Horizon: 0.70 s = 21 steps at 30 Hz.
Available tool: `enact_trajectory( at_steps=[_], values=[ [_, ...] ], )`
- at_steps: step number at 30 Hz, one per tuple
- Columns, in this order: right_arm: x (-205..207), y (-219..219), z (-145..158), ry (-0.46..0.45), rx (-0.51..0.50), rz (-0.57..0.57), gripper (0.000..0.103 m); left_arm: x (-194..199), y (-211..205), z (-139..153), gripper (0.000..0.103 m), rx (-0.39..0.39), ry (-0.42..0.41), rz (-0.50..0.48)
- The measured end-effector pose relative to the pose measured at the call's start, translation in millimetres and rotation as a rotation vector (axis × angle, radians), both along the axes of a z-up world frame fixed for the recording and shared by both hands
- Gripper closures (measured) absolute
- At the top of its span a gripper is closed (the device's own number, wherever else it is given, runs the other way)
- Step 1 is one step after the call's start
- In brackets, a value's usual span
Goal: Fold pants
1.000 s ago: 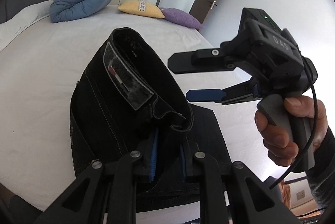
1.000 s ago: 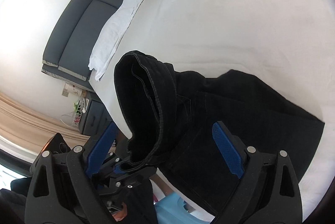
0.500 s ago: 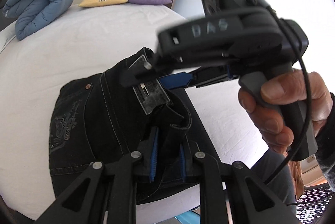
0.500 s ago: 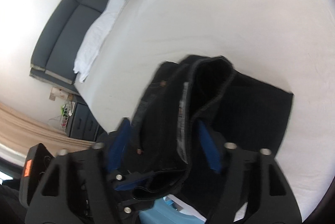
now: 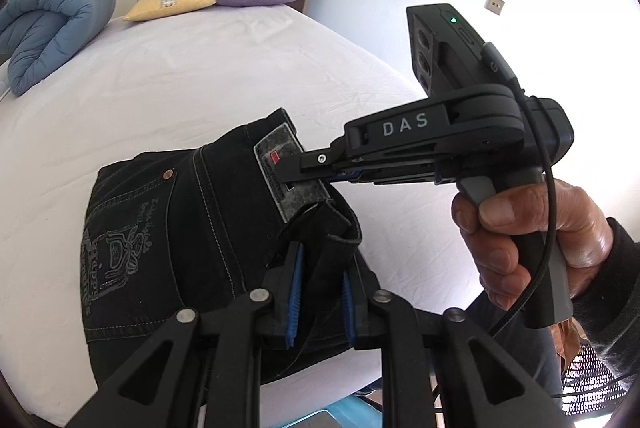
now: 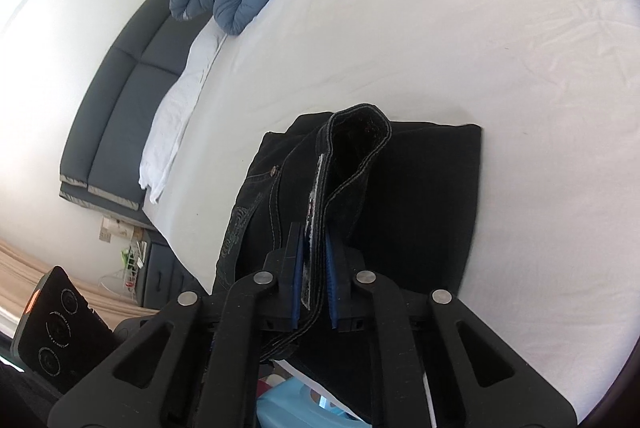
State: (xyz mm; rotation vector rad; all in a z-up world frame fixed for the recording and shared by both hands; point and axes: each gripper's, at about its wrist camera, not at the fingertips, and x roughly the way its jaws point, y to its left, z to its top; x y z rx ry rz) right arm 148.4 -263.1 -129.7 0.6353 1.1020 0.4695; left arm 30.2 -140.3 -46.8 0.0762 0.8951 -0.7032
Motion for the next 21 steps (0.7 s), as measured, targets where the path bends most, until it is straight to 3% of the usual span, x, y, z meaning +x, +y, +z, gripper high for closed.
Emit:
enact_trajectory(
  at_steps=[11, 14, 16, 17, 18, 19, 21],
  values=[
    [-34.2, -47.0, -39.6, 0.054, 0.063, -0.151, 0.094, -2.9, -29.2, -28.0, 0.085, 0.009, 0.061, -0.075],
    [-34.6, -52.3, -61.1, 0.09, 0.062, -0.153, 0.089, 4.3, -32.3, -44.6, 0.082, -0.005, 0.131, -0.067],
    [-36.6, -59.8, -73.8, 0.116, 0.117, -0.164, 0.087, 7.0, -26.2, -47.3, 0.059, -0.044, 0.187, -0.045],
    [-38.1, -64.4, -76.9, 0.131, 0.146, -0.178, 0.083, 8.6, -19.1, -43.3, 0.053, -0.055, 0.21, -0.027],
    [-40.8, -69.6, -76.4, 0.145, 0.153, -0.198, 0.08, 8.4, -12.5, -37.3, 0.043, -0.068, 0.214, -0.016],
    [-43.2, -74.8, -74.7, 0.15, 0.136, -0.219, 0.071, 7.7, -1.5, -26.8, 0.033, -0.092, 0.208, 0.002],
    [-51.6, -87.6, -64.7, 0.119, 0.127, -0.261, 0.067, 7.1, 22.5, -7.9, 0.019, -0.137, 0.175, 0.044]
  ],
)
